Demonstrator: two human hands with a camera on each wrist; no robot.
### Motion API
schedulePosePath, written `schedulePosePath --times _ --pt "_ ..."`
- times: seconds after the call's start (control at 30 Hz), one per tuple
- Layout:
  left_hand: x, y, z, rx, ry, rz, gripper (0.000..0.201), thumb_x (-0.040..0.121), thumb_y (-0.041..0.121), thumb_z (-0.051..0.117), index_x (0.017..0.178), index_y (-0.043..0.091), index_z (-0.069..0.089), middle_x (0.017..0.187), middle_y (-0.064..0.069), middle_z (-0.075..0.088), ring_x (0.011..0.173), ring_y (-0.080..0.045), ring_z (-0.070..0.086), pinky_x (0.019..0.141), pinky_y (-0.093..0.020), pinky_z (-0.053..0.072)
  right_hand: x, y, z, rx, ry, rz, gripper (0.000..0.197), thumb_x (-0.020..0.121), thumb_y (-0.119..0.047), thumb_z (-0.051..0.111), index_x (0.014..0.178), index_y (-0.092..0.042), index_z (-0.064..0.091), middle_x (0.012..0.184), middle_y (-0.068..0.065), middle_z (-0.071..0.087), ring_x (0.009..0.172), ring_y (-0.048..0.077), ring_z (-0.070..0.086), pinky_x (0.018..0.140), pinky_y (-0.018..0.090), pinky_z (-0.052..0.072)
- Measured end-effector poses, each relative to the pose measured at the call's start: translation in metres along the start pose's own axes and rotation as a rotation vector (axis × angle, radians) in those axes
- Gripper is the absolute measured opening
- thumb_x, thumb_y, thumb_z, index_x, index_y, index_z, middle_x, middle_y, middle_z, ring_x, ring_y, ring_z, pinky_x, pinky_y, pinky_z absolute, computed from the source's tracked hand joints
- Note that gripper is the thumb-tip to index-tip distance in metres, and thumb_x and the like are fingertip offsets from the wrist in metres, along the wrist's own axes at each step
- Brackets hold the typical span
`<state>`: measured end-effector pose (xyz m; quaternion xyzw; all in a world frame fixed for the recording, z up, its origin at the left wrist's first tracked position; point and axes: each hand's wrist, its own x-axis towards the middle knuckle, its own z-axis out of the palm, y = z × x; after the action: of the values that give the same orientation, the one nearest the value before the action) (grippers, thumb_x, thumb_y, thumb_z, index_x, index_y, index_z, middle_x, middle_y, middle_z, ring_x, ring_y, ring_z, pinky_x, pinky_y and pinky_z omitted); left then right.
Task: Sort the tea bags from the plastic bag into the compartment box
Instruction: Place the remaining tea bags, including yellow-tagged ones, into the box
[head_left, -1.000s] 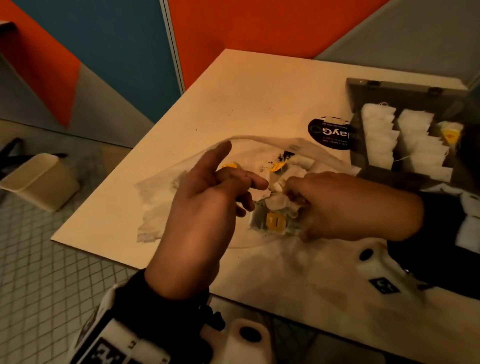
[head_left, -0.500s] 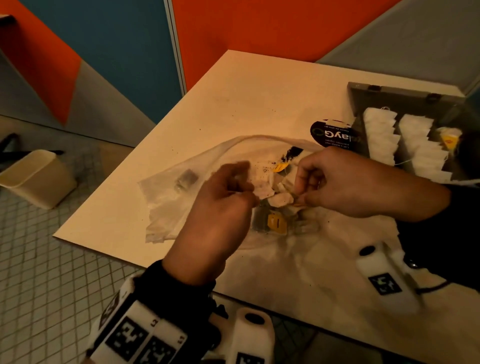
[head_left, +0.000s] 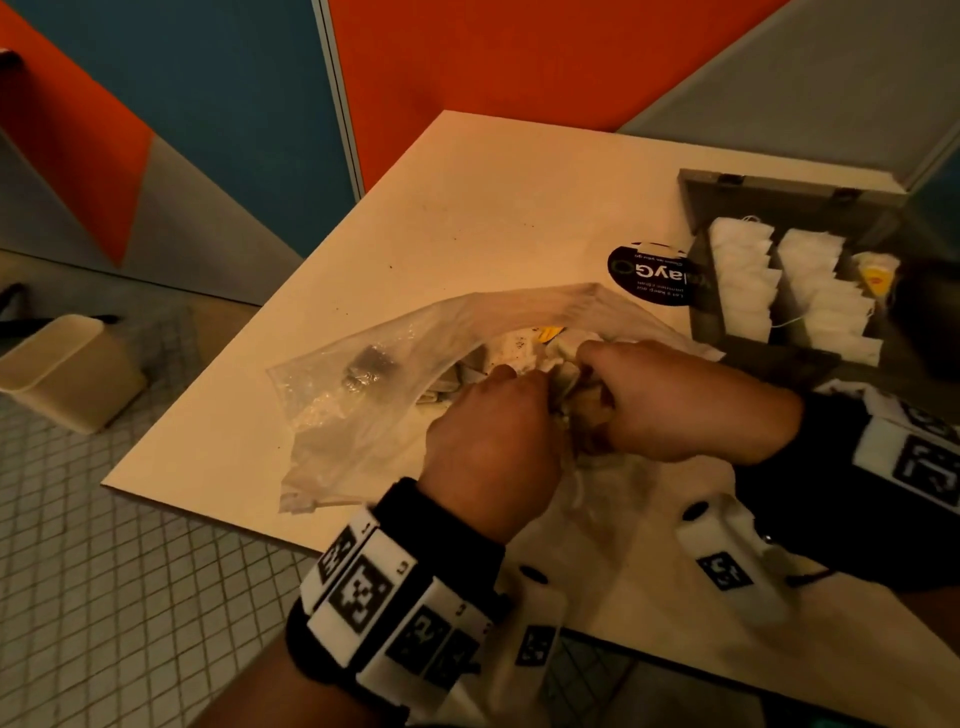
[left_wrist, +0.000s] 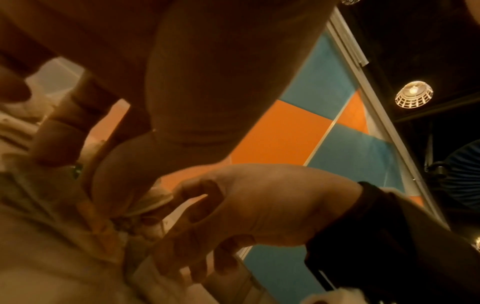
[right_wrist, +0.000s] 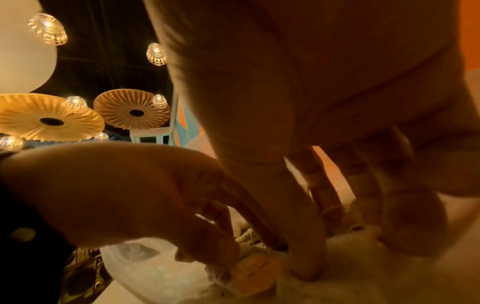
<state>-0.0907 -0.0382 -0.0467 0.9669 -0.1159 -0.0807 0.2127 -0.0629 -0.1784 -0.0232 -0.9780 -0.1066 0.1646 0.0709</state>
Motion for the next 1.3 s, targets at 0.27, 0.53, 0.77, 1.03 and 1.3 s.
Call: schedulePosePath --times 0.27,0.53,0.77,1.03,1.3 --pt "0.001 -0.004 0.002 0.071 0.019 -0.006 0.033 0.088 0.032 0.055 0.12 0.026 0.05 0.11 0.0 0.06 0.1 -0.025 0.058 0.078 -0.038 0.05 0.007 0.007 -0.006 0.254 -0.021 0.078 0.024 0.08 -0.023 0.074 0.098 -0.022 0.058 0.079 -0.003 0.056 0.068 0.015 0.053 0.056 0.028 0.043" --pt "0.001 -0.012 0.002 -0.122 0.097 -0.064 0.014 0.091 0.032 0.055 0.094 0.021 0.063 0.089 -0.001 0.064 0.084 -0.022 0.06 0.07 -0.034 0.051 0.002 0.001 -0.017 0.475 0.037 0.061 0.011 0.088 -0.012 0.063 0.08 -0.019 0.066 0.074 0.004 0.073 0.049 0.019 0.066 0.055 0.027 0.048" --pt "-0.003 -0.025 -0.005 -0.475 0.316 -0.082 0.021 0.091 0.031 0.06 0.08 0.014 0.066 0.08 -0.003 0.068 0.077 -0.02 0.062 0.072 -0.038 0.05 -0.003 -0.002 -0.024 0.571 0.002 0.047 0.019 0.092 -0.001 0.054 0.099 -0.012 0.068 0.089 0.002 0.076 0.066 0.025 0.073 0.06 0.027 0.054" --pt "-0.015 -0.024 -0.01 -0.398 0.248 -0.027 0.006 0.084 0.03 0.07 0.082 0.024 0.069 0.099 0.007 0.058 0.088 -0.01 0.054 0.066 -0.019 0.033 0.003 -0.006 -0.02 0.498 0.128 0.012 0.006 0.083 -0.02 0.075 0.086 -0.022 0.08 0.083 -0.008 0.073 0.079 0.008 0.064 0.067 0.024 0.05" --pt "-0.013 -0.022 -0.01 -0.548 0.248 0.091 0.01 0.078 0.026 0.077 0.07 0.032 0.075 0.093 0.023 0.065 0.086 0.005 0.058 0.075 -0.02 0.045 0.004 -0.009 -0.02 0.622 0.1 0.04 0.009 0.082 -0.028 0.076 0.085 -0.021 0.08 0.085 -0.007 0.074 0.078 0.001 0.063 0.07 0.026 0.053"
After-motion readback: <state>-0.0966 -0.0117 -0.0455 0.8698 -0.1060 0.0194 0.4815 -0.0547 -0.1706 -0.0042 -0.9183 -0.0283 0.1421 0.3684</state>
